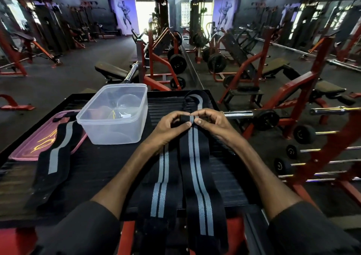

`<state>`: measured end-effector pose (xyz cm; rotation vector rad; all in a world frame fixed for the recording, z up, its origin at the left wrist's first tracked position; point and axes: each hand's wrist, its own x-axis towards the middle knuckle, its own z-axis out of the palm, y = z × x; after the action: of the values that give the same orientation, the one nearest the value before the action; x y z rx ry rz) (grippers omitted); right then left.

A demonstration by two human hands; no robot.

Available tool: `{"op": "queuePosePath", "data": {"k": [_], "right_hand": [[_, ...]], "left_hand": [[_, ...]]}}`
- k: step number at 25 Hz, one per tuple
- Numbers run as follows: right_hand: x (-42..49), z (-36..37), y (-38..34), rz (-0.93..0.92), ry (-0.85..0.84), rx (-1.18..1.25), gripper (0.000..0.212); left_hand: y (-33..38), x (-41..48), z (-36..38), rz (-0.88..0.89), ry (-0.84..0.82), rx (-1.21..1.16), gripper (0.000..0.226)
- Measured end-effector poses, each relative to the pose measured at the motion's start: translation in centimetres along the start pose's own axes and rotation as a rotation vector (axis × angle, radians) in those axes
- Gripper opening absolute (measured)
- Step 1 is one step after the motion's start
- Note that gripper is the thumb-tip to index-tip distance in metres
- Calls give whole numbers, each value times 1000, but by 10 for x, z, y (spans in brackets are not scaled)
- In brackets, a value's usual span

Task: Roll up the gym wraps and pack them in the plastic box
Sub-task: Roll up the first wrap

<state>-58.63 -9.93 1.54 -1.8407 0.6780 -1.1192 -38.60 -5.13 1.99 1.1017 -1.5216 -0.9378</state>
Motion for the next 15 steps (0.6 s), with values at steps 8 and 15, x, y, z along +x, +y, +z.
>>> {"op": "queuePosePath", "data": {"k": [8, 15], "right_hand": [[-3, 5, 3, 48, 37, 36, 25], [6, 1, -21, 441, 88, 389, 22]], "left_hand": [[-13, -1, -8, 271, 48, 341, 35], [-14, -3, -5, 322, 92, 286, 35]]}}
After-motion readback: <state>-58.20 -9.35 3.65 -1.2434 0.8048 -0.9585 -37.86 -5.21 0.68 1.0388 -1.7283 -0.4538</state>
